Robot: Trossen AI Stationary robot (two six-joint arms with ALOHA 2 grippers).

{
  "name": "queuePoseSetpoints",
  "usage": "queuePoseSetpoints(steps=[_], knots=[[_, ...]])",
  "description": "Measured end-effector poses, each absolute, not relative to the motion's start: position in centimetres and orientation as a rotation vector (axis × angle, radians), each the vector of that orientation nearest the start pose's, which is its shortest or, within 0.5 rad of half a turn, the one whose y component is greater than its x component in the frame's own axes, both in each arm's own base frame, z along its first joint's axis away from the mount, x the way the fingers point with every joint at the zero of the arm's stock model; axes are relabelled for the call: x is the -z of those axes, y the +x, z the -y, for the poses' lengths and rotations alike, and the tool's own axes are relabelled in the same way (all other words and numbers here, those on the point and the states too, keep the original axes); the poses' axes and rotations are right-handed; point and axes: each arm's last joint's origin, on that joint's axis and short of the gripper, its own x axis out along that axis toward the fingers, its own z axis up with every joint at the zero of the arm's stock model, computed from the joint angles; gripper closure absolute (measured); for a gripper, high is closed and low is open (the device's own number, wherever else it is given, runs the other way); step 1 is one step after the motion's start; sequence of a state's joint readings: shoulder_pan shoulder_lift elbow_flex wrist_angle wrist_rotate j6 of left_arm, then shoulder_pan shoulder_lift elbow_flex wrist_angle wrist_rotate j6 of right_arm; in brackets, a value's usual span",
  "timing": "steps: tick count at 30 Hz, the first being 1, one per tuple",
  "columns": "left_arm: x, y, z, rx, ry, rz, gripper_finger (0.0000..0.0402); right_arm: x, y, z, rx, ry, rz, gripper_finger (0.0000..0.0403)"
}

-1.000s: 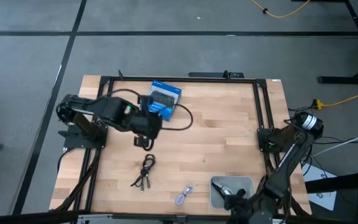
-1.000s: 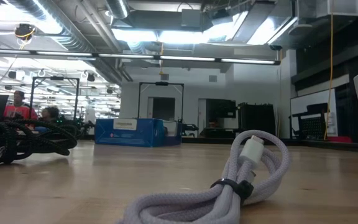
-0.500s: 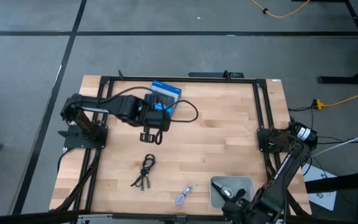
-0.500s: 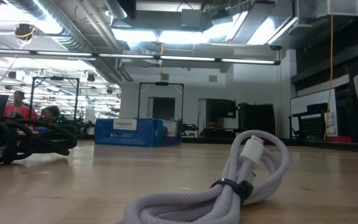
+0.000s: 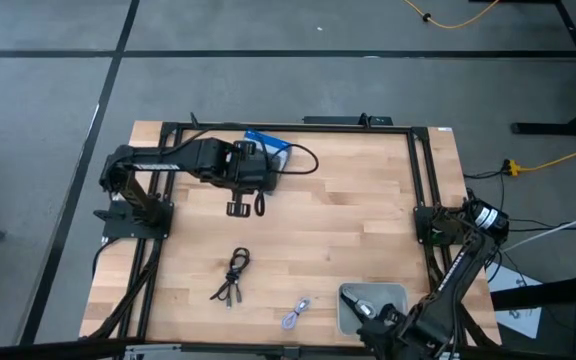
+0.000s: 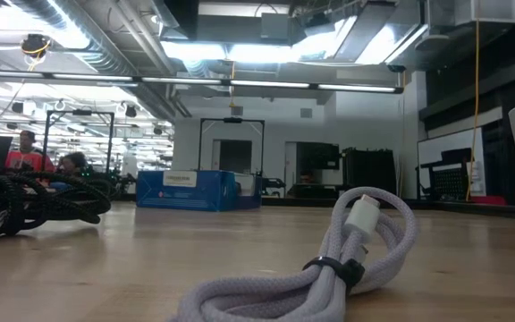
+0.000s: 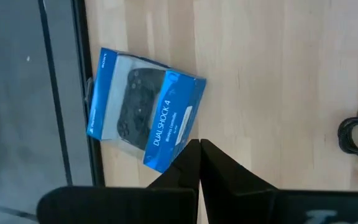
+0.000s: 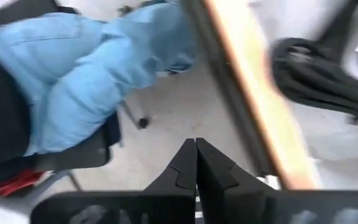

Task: Pick and place USB-C Cables
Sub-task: Put the top black charger cable into the white bin

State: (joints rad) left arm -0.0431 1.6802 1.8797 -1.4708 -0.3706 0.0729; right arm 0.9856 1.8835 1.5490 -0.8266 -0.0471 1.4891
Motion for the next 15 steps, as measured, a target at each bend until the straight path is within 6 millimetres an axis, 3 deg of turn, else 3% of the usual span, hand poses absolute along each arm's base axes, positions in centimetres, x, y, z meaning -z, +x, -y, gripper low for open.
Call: queuePoseSetpoints(steps=[5, 15], knots=[[-38.3, 30.7, -0.1, -0.202, 0.270, -1.245, 0.0401, -24.0, 22.0, -31.6, 0.126, 0.657, -1.446, 0.0401], [-38.3, 30.8, -0.1, -0.183, 0.268, -1.239, 0.0401, -22.9, 23.5, -31.0, 0.084, 0.649, -1.551, 0.0402]])
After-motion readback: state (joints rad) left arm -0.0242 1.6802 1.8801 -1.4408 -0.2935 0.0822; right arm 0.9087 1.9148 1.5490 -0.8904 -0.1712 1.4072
